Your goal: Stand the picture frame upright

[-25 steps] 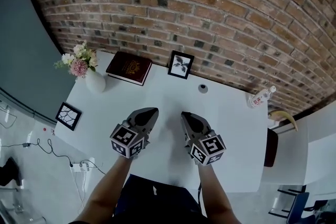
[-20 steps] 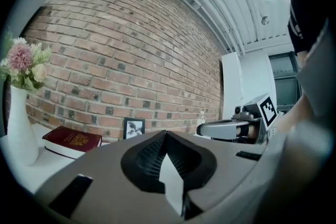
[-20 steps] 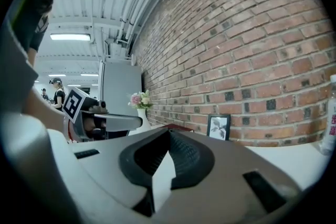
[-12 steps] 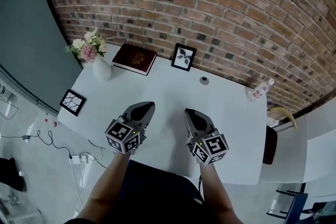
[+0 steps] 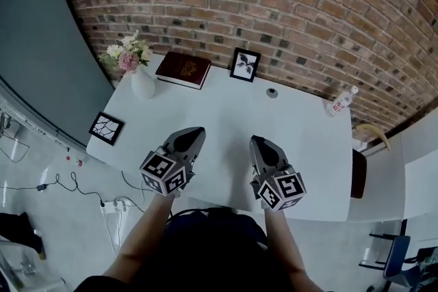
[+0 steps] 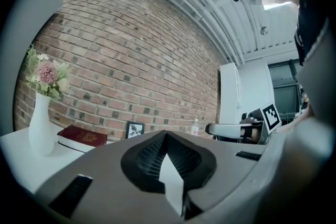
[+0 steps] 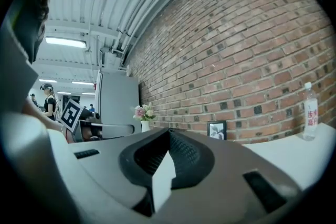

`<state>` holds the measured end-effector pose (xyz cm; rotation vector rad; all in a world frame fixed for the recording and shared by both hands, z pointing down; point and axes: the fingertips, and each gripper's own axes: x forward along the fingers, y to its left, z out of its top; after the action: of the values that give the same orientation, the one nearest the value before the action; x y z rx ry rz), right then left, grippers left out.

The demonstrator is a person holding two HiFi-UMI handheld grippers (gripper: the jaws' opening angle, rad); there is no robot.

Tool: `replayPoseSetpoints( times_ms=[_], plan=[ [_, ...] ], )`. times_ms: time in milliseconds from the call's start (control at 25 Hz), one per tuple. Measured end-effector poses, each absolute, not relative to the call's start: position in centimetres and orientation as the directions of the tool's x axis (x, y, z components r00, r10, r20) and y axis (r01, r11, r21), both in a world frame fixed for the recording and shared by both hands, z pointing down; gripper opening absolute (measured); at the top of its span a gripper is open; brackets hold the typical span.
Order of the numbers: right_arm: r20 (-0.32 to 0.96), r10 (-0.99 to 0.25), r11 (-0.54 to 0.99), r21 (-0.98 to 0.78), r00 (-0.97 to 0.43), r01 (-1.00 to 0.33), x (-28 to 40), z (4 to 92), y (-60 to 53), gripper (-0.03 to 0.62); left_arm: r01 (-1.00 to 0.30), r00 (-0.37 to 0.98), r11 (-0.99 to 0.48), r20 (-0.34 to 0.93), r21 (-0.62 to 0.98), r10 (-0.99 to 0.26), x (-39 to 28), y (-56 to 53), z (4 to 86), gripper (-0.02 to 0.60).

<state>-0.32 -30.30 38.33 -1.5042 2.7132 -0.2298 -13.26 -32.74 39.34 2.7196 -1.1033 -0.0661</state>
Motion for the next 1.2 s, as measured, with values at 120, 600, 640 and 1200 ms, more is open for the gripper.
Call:
replayPoseSetpoints(
  times_ms=[120, 600, 640, 1200],
  plan=[
    [0.049, -0.854, 0.506, -0.153, -0.518, -0.849, -1.2, 38.5, -28.9, 0.004, -0.679, 0.723, -0.703, 0.023, 0.210, -0.691, -14.3, -31.8, 38.8, 0.000],
    [0.024, -0.896, 0.425, -0.248, -0.444, -0.870, -3.3, 39.4, -22.2, 0.004, -0.651, 0.750, -0.727, 0.034, 0.217, -0.661, -17.2, -25.5, 39.8, 0.000],
    [0.030, -0.898, 0.418, -0.252, -0.439, -0.873, -3.4, 39.8, -21.7, 0.004, -0.649, 0.751, -0.728, 0.033, 0.219, -0.660, -17.3, -25.1, 39.9, 0.000],
    [0.037, -0.902, 0.413, -0.212, -0.429, -0.886, -5.4, 40.3, -18.0, 0.003, -0.619, 0.776, -0.760, 0.006, 0.199, -0.630, -17.9, -22.4, 39.1, 0.000]
  ],
)
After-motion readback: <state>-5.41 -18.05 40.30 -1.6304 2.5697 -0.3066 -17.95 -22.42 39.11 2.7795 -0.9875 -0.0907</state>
